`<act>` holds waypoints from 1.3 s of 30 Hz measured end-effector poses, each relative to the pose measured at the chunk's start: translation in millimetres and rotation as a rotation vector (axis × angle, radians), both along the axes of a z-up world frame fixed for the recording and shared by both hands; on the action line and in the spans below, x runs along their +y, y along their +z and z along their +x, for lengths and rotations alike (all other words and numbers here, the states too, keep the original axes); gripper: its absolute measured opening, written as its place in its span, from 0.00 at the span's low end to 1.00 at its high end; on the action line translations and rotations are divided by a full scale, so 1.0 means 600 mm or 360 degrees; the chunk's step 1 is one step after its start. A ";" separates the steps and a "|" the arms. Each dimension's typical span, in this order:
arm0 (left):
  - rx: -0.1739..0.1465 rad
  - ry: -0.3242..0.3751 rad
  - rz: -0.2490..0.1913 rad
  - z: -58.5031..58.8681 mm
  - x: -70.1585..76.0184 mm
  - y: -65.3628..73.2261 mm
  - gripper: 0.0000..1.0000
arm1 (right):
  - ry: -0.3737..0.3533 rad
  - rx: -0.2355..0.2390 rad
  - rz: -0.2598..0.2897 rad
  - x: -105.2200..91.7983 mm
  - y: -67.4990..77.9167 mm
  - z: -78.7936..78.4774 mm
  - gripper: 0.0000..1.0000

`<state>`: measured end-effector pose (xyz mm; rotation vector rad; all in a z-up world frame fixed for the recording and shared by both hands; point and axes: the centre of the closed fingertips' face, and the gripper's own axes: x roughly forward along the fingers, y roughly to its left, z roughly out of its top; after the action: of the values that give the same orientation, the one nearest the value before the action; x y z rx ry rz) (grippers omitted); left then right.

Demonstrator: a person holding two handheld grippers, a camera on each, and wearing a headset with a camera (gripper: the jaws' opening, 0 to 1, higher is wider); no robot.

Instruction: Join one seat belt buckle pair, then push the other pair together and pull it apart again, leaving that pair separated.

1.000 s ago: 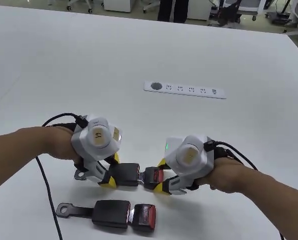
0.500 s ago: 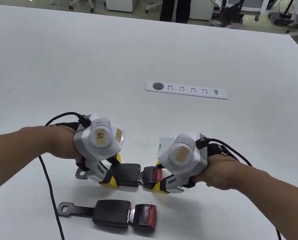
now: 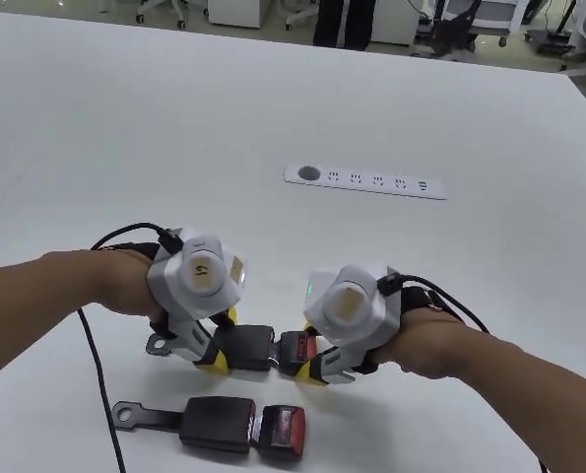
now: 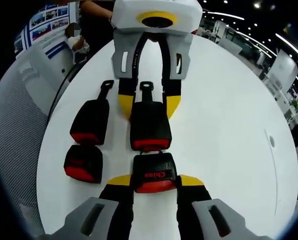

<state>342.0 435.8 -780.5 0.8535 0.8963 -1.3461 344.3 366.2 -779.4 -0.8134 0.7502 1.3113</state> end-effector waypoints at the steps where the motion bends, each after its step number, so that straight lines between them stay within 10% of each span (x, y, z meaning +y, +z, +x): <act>1: 0.0001 0.0004 0.0001 0.000 0.001 0.000 0.32 | -0.0001 -0.0002 -0.0002 0.001 0.000 0.000 0.28; 39: 0.0002 -0.0021 0.0091 -0.003 -0.001 -0.001 0.33 | 0.0043 -0.0026 -0.0034 -0.052 0.003 0.000 0.30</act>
<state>340.4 435.0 -780.8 0.9040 0.9356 -1.3381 344.6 334.9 -777.6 -0.8530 0.7438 1.3209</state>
